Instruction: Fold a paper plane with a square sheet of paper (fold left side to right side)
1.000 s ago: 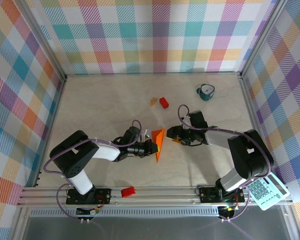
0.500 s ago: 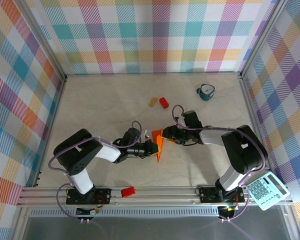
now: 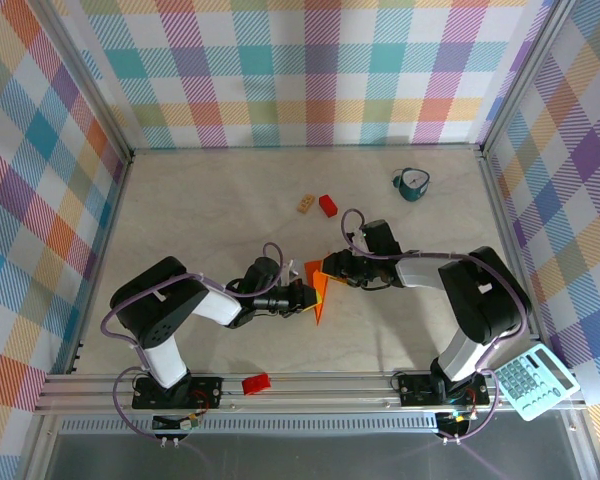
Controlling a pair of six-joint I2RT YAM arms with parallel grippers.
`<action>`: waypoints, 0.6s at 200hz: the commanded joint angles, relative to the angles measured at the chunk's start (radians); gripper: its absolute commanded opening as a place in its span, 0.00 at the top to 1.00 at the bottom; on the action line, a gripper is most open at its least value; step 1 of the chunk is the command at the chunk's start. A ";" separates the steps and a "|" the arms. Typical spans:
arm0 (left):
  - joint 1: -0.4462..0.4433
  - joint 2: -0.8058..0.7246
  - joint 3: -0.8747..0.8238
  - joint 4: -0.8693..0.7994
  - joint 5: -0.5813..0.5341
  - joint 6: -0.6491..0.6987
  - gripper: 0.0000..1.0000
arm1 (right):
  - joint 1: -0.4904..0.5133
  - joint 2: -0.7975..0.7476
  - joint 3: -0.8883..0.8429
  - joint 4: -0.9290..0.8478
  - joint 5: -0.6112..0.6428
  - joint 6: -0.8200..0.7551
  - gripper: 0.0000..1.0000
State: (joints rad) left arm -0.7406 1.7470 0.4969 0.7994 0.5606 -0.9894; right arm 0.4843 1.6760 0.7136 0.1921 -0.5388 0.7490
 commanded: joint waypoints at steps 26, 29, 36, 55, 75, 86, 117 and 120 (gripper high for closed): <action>0.012 0.032 -0.021 0.087 0.014 -0.025 1.00 | 0.011 0.030 0.038 0.013 -0.003 0.000 0.54; 0.012 0.032 -0.022 0.090 0.013 -0.026 1.00 | 0.011 0.032 0.038 0.012 -0.004 0.000 0.54; 0.012 0.034 -0.024 0.094 0.013 -0.029 1.00 | 0.013 0.034 0.038 0.013 -0.004 0.001 0.54; 0.012 0.040 -0.027 0.107 0.012 -0.035 1.00 | 0.016 0.037 0.040 0.012 -0.006 0.001 0.54; 0.012 0.046 -0.031 0.124 0.012 -0.042 1.00 | 0.017 0.042 0.044 0.011 -0.004 0.001 0.55; 0.013 0.048 -0.031 0.129 0.010 -0.045 1.00 | 0.019 0.046 0.046 0.012 -0.004 0.001 0.55; 0.012 0.057 -0.029 0.139 0.009 -0.050 1.00 | 0.025 0.060 0.051 0.010 0.000 0.002 0.56; 0.012 0.058 -0.029 0.142 0.009 -0.051 1.00 | 0.026 0.062 0.052 0.009 0.002 0.002 0.56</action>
State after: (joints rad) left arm -0.7372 1.7828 0.4793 0.8825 0.5606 -1.0328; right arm 0.4992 1.7172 0.7353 0.1940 -0.5385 0.7490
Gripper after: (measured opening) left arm 0.050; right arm 0.445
